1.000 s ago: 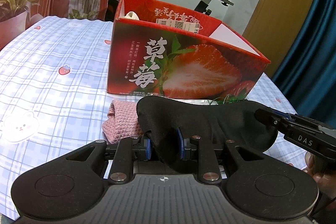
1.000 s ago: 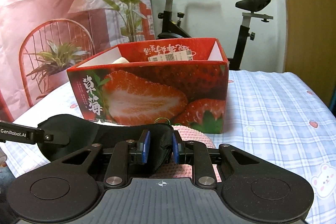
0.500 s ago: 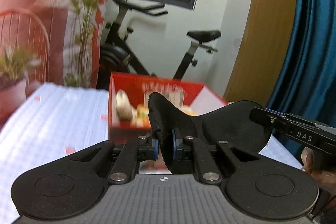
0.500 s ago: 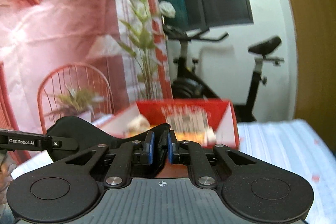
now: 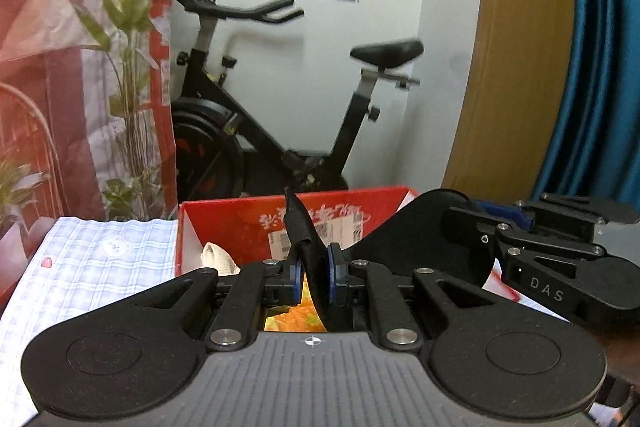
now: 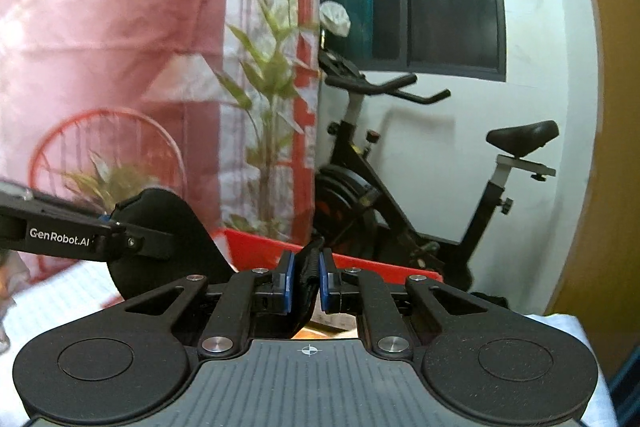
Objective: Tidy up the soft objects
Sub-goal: 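Lift the black strap with both grippers and drop it into the red box, then move both open grippers down to the pink knitted cloth, then close both grippers on the pink knitted cloth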
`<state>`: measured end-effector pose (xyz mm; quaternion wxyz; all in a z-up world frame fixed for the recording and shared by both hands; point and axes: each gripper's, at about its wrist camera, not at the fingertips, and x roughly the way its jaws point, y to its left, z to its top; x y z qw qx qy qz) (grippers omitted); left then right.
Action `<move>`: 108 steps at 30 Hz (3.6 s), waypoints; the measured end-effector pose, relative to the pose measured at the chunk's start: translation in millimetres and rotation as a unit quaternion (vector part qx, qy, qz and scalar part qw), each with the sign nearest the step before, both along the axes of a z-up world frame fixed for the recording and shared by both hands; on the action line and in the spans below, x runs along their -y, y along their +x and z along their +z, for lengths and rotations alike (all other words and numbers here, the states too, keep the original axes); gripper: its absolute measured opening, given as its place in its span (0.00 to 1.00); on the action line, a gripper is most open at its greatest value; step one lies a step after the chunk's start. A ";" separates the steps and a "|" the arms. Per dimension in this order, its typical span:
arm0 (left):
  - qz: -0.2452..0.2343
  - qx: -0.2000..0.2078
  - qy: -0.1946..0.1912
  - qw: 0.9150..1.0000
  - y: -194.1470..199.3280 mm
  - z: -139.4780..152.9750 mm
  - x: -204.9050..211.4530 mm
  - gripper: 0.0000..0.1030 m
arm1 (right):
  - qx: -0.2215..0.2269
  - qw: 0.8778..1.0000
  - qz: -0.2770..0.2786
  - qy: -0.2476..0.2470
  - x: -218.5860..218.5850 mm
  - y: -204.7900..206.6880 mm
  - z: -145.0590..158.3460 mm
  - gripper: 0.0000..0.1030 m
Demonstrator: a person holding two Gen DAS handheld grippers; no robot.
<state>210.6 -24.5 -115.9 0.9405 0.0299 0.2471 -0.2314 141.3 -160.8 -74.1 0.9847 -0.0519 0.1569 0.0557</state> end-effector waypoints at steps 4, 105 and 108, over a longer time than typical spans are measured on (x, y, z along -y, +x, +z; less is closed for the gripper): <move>0.003 -0.061 0.003 0.998 20.4 -19.3 7.9 0.12 | -0.028 0.999 -0.013 -0.015 2.3 19.5 -20.4 0.11; 0.018 -0.082 -0.052 0.995 -126.9 -116.0 -57.9 0.42 | -0.153 0.974 -0.080 0.146 8.3 -128.7 -141.3 0.50; 0.011 -0.071 -0.062 0.996 -131.9 -112.0 -60.0 0.40 | -0.134 0.980 -0.077 0.121 1.6 -134.6 -132.0 0.45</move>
